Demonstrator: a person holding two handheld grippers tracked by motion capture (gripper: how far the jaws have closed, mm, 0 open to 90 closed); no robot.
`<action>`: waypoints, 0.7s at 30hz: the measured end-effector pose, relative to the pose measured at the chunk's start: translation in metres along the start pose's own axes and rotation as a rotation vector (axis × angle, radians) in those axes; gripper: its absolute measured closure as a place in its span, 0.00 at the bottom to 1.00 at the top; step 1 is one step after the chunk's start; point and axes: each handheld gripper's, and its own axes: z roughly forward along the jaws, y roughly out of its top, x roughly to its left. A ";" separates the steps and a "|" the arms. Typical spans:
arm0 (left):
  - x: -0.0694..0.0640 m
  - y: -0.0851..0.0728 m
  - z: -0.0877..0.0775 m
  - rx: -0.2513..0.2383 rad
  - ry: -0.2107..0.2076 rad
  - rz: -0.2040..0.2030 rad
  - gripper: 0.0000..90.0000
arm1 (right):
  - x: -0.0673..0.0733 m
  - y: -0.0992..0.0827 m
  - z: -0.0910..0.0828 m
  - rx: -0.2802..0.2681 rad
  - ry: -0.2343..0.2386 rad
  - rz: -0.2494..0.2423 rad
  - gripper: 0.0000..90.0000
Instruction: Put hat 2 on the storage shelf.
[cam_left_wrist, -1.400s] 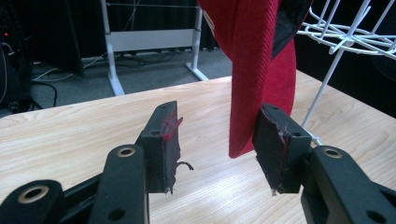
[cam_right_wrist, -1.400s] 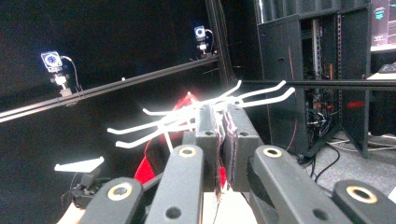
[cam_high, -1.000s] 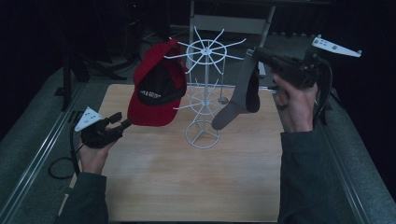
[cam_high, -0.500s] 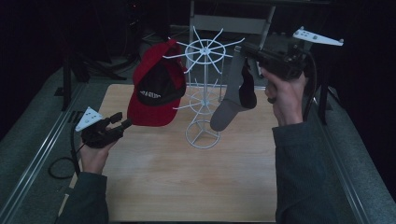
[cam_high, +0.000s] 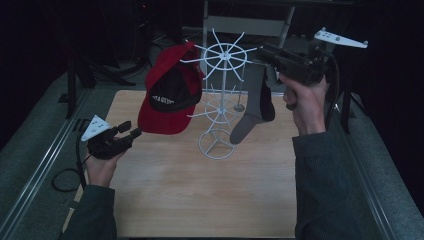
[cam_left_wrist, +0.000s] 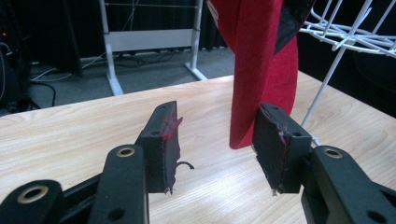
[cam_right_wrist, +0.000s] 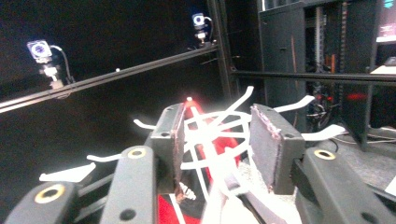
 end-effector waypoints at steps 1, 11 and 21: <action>0.000 0.000 0.000 0.000 0.000 -0.001 0.57 | 0.000 0.000 -0.001 -0.001 -0.006 0.003 0.60; 0.000 0.000 -0.002 -0.007 0.001 -0.001 0.57 | -0.010 -0.011 -0.012 -0.022 -0.051 0.028 0.44; 0.002 0.002 -0.007 -0.053 0.018 -0.015 0.54 | -0.019 -0.025 -0.024 -0.012 -0.108 0.039 0.27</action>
